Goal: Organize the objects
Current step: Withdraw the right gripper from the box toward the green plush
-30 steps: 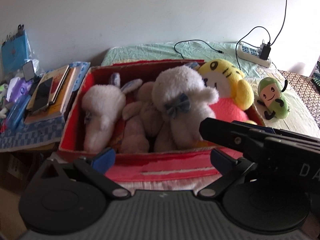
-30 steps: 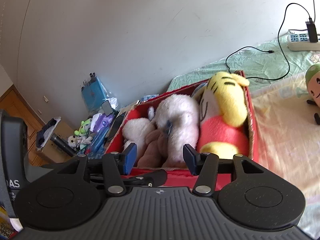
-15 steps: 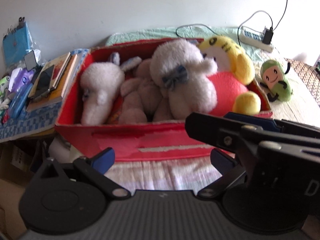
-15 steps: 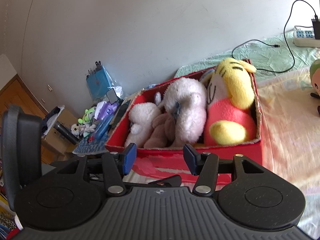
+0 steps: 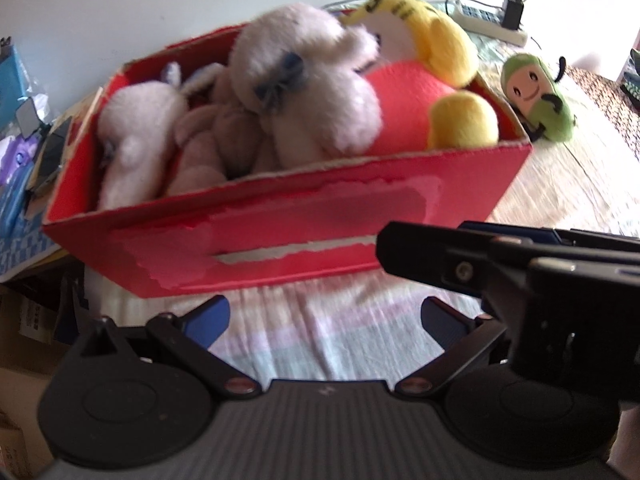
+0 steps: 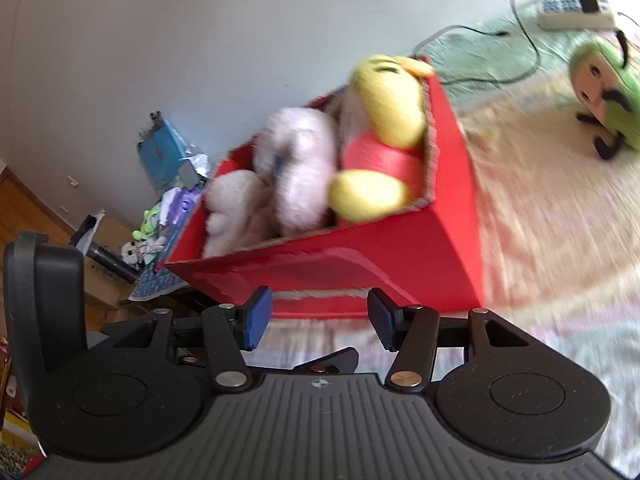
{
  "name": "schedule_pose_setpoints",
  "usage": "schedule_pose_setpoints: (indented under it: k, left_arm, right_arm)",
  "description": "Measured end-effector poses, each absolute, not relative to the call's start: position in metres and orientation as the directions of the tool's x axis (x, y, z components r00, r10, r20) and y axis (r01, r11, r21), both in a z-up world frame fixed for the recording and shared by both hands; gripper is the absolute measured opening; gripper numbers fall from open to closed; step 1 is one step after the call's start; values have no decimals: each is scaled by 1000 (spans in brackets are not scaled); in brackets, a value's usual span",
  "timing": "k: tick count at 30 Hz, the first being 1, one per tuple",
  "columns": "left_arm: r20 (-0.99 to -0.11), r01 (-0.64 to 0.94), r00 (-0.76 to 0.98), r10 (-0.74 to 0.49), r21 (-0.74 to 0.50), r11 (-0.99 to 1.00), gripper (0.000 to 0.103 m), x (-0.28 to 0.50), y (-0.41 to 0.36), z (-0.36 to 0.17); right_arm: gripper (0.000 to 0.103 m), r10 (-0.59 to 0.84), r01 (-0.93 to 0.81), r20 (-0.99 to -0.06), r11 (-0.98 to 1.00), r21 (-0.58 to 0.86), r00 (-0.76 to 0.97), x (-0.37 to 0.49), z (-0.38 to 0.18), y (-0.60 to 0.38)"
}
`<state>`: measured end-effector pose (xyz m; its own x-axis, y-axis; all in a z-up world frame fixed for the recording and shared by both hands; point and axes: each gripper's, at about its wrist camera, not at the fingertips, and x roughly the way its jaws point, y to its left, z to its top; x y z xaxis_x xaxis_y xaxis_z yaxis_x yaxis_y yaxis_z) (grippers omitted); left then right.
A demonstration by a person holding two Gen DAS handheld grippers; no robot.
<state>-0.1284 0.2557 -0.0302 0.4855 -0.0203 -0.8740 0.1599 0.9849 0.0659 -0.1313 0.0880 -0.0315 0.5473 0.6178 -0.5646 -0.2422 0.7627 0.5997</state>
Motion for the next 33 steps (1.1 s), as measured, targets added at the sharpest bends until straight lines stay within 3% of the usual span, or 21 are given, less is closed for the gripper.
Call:
schedule_pose_setpoints:
  k: [18,33]
  left_arm:
    - [-918,293,388,-87,33,955,101,-120,199,-58]
    - [-923,409,366,-115,49,911,101,-114,118,-61]
  right_arm:
    - [56,534,-92,-645,804,588,547,-130,-55,35]
    - [56,486,-8,-657,807,590,576,-121,-62,-35]
